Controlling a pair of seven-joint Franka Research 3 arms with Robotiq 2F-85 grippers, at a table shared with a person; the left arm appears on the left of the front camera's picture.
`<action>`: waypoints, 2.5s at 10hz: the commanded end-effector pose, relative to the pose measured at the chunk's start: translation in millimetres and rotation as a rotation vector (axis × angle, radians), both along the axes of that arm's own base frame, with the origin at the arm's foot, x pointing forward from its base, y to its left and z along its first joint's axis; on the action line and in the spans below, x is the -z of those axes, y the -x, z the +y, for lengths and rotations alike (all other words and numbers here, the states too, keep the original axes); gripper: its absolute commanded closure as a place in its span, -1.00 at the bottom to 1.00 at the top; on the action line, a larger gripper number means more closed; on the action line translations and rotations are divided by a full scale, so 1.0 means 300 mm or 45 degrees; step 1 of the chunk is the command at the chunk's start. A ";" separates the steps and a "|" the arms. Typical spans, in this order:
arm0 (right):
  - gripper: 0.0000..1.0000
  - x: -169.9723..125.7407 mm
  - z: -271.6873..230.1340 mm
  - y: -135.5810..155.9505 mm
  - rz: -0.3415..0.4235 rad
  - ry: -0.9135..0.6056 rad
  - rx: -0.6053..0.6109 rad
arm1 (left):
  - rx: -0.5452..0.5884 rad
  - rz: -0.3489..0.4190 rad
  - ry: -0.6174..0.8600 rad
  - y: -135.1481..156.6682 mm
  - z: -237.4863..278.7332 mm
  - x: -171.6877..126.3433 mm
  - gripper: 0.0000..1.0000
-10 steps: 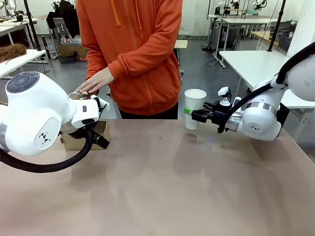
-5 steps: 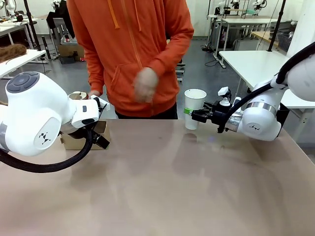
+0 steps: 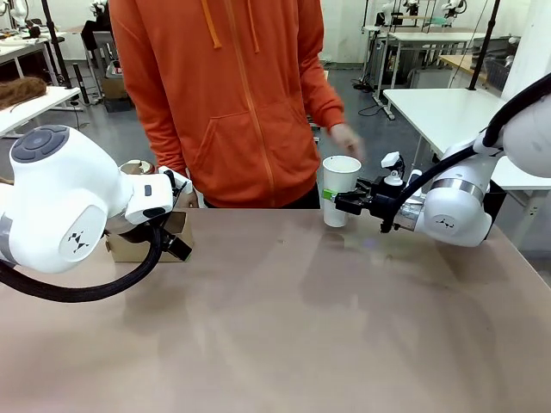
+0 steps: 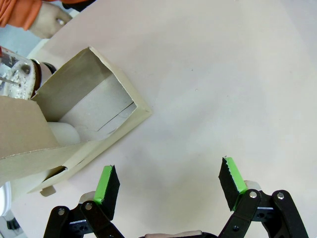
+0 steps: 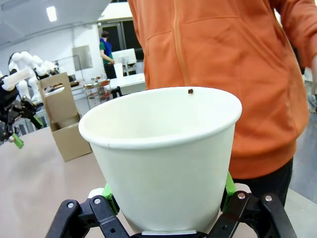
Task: Pour a drink into a cup and package it in a carrier.
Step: When a person places the Paper Cup Lid on the 600 ml Paper Cup , lift the 600 ml Paper Cup.
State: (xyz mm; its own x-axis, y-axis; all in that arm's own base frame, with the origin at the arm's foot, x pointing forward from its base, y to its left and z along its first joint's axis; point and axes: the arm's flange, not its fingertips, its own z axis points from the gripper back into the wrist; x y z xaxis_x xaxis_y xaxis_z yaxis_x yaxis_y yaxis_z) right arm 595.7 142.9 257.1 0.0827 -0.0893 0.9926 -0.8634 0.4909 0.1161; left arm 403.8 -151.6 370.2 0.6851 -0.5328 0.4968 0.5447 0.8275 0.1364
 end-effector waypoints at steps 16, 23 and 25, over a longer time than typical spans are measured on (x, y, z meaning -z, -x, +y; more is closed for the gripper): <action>-0.78 -0.007 0.004 -0.002 -0.006 -0.012 0.004 | 0.001 0.000 0.002 0.001 0.000 -0.001 -1.00; -0.78 -0.007 0.004 -0.002 -0.006 -0.012 0.004 | 0.001 0.000 0.002 0.001 0.000 -0.001 -1.00; -0.78 -0.007 0.004 -0.002 -0.006 -0.012 0.004 | 0.001 0.000 0.002 0.001 0.000 -0.001 -1.00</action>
